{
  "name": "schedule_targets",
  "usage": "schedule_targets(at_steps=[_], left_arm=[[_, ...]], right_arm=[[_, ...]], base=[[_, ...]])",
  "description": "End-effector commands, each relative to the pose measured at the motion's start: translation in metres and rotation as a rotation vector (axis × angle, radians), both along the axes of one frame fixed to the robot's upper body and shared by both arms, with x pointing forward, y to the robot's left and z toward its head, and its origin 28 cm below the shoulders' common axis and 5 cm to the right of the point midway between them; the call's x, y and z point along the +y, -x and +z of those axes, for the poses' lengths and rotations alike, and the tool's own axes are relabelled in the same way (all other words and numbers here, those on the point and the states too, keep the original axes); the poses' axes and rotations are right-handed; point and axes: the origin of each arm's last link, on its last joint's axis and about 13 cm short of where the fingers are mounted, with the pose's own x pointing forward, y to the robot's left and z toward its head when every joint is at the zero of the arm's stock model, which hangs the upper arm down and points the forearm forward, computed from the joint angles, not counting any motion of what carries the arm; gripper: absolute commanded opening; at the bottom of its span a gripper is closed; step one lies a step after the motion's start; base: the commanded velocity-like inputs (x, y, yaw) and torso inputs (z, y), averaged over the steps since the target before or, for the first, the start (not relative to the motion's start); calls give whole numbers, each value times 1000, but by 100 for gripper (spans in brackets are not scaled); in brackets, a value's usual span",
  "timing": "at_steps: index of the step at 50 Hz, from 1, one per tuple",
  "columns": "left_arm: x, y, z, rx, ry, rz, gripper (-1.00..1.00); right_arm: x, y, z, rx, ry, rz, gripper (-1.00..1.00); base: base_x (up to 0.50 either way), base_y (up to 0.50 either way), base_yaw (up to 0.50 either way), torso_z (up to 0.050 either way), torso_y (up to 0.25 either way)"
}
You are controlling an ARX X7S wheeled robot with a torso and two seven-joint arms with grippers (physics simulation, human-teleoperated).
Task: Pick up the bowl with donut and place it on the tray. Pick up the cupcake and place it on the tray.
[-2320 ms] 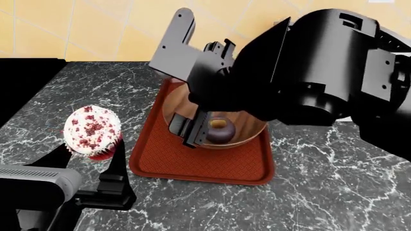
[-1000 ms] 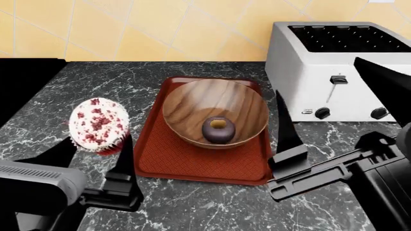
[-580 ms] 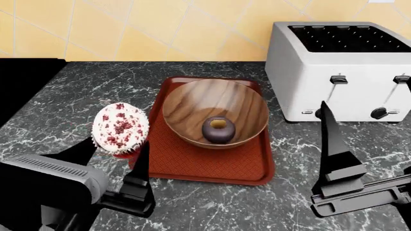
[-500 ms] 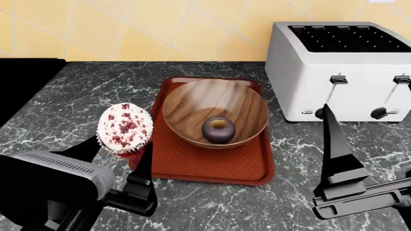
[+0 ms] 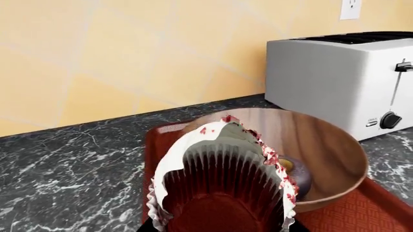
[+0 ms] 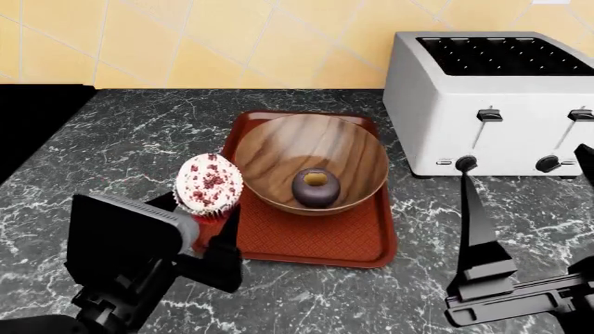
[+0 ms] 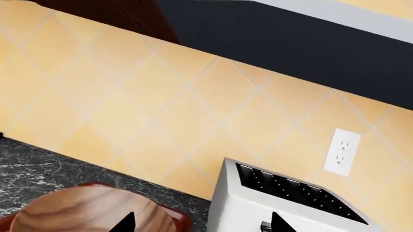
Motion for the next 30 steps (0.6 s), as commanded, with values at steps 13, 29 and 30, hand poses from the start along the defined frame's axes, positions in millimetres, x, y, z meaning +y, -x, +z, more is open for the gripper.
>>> schedule_targets(at_steps=[13,29,30], left_arm=[[-11,-16,-28,81,21,-43,-100],[-12,-29,-30,87,33,13,-100],[-12,-30,-30,90,33,14,-100]], right_arm=[[4,-2,-8,24,-15,3,100],[3,-2,-9,25,-16,2,100],[3,-2,-9,26,-17,2,100]], base=[[0,0,0,0,0],[0,0,0,0,1],[0,0,0,0,0]])
